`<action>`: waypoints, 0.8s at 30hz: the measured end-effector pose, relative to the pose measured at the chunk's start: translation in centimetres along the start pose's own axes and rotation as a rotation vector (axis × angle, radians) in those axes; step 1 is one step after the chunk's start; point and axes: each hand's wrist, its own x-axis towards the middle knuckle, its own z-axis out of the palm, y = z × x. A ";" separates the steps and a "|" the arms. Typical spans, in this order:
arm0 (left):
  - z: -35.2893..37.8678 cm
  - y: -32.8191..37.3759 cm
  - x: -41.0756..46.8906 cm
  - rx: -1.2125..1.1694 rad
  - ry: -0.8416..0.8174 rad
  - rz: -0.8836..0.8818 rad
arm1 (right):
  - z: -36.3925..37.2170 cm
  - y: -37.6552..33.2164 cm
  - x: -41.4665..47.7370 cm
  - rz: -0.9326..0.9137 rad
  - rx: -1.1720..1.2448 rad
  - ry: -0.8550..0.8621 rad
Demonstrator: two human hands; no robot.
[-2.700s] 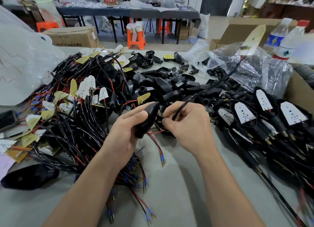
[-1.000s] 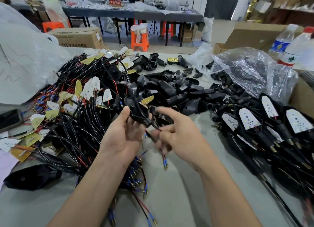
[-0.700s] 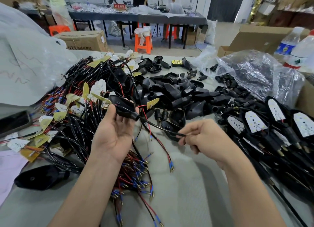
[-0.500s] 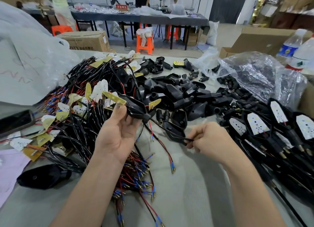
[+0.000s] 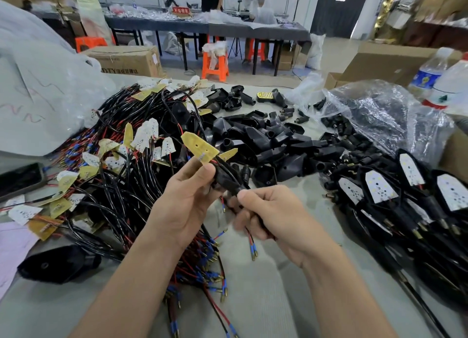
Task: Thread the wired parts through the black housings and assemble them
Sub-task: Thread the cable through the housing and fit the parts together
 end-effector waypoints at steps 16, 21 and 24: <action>1.3 -0.5 -0.1 -0.046 0.217 -0.160 | 0.2 0.3 0.5 -0.124 0.127 0.164; 1.3 -0.6 0.1 0.000 0.318 -0.101 | 0.8 1.0 0.8 -0.109 -0.001 0.112; 1.1 -0.6 0.1 0.037 0.374 -0.063 | 0.7 1.1 0.8 -0.079 -0.056 0.093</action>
